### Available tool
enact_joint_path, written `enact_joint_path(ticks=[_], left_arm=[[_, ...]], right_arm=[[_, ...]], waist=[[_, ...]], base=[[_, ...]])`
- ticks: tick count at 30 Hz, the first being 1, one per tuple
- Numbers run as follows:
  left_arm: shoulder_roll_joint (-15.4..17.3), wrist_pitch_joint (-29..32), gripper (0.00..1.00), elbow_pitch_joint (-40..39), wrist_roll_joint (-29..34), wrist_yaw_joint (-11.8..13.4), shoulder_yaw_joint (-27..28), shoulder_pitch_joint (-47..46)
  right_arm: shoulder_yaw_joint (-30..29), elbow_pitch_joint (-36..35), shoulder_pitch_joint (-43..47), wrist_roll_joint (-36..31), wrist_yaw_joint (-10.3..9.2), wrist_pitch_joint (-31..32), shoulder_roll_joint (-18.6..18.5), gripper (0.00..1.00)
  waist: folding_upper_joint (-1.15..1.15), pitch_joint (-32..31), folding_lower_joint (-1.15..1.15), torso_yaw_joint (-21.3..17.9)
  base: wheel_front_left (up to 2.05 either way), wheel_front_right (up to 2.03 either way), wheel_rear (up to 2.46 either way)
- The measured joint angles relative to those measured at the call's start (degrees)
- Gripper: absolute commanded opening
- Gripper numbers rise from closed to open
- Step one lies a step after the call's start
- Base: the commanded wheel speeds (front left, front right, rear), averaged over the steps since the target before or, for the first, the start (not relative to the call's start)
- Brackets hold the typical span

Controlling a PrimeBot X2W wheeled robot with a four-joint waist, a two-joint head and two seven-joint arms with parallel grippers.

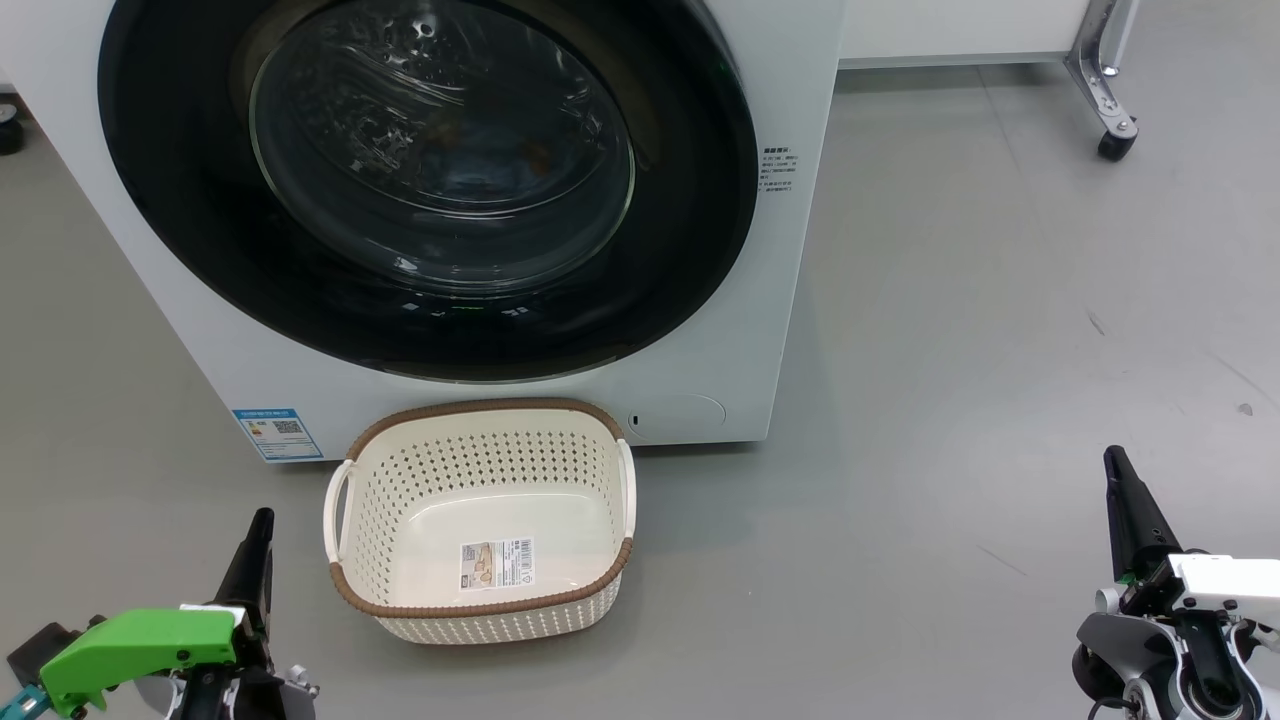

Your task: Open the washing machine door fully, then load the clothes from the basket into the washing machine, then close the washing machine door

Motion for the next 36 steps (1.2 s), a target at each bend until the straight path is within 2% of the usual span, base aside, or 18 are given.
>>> enact_joint_path(ticks=[36], left_arm=[[0.0,0.2,0.0,0.5,0.0,0.0,0.2,-0.1]], right_arm=[[0.0,0.0,0.0,0.0,0.0,0.0,0.0,0.0]], waist=[[0.0,0.0,0.0,0.0]], base=[[0.0,0.0,0.0]])
